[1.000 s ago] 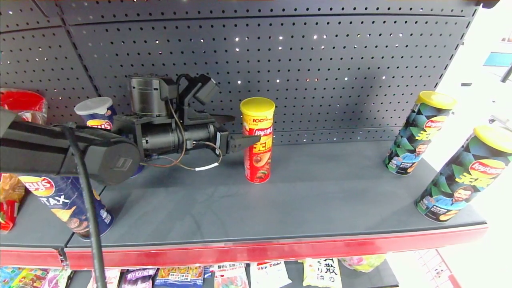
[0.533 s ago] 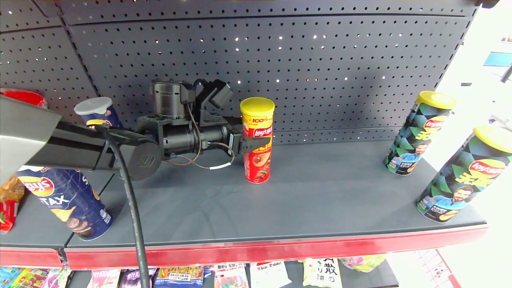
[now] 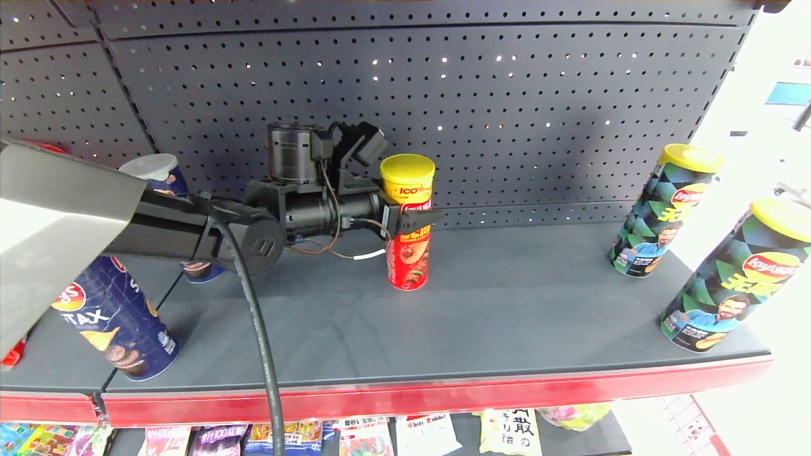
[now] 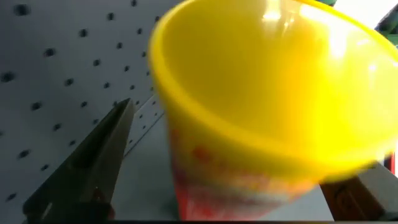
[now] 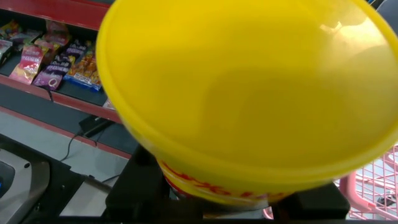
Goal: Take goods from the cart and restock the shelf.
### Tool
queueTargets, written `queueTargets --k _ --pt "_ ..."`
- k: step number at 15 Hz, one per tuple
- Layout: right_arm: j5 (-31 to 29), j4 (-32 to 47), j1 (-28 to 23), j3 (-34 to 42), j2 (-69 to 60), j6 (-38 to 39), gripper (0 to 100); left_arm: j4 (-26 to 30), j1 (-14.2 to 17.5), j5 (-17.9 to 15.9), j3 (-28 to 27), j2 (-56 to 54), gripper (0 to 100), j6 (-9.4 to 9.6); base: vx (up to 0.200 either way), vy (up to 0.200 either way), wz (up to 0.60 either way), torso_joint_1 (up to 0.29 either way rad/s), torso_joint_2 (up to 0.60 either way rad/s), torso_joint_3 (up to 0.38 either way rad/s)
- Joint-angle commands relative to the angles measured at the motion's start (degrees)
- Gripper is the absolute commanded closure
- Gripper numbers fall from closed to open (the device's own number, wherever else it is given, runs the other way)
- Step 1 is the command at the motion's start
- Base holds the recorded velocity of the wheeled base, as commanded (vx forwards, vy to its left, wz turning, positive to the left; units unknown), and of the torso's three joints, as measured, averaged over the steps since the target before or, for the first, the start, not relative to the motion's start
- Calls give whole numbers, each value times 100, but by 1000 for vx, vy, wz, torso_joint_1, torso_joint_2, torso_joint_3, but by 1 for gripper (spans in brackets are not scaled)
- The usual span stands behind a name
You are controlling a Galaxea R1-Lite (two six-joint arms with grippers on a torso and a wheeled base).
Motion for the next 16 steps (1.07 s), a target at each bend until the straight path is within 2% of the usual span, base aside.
queueTargets --k 1,6,7,9,12,14,16 --pt "-1 0 2 -1 0 -3 100 -16 -11 2 -8 34 100 -1 0 0 0 0 0 0" --pt "-1 0 2 -1 -9 23 100 19 -82 -51 282 -256 100 -1 0 0 0 0 0 0" --pt "-1 0 2 -1 -17 23 100 19 -82 -139 608 -511 100 -1 0 0 0 0 0 0" --pt "8 0 2 -1 -17 23 100 10 -82 -605 1056 -924 100 -1 0 0 0 0 0 0" --pt "8 0 10 -1 -26 23 100 10 -82 -1071 1706 -1513 100 -1 0 0 0 0 0 0" --pt "8 0 10 -1 -26 23 100 -25 -91 -1255 2119 -1724 100 17 0 0 0 0 0 0" --pt "8 0 10 -1 -26 23 100 -78 -91 -1255 2313 -1750 100 122 0 0 0 0 0 0"
